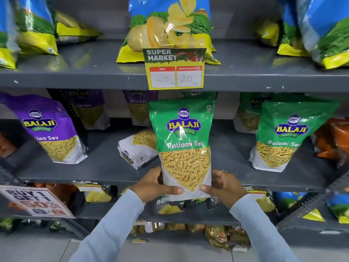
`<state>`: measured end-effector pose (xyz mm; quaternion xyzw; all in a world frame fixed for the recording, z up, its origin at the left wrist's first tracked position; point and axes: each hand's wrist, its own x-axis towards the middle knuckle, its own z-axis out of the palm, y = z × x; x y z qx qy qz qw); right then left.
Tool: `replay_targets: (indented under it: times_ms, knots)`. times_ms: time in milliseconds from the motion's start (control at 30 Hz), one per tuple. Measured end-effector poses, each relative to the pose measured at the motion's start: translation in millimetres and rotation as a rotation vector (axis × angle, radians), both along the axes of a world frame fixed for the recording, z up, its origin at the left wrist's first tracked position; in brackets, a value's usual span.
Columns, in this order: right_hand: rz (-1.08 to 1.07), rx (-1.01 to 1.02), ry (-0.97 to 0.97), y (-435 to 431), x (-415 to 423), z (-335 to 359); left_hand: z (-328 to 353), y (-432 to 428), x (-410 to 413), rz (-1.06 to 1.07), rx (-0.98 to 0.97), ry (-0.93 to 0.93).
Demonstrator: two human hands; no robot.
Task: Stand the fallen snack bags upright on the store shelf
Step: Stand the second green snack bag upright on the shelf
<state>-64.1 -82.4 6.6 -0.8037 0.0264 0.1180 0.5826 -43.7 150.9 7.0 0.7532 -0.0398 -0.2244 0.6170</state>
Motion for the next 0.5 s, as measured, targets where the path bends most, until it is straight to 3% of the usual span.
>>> replay_targets:
  times_ms: [233,500]
  knots:
    - [-0.242,-0.166,-0.117,-12.7,49.7,-33.7,-24.4,-50.7,59.3,0.083,0.176,-0.223]
    - [-0.34,-0.241,-0.044,-41.8,96.5,-77.5,-60.7,-99.5,97.5,0.118,0.205,-0.228]
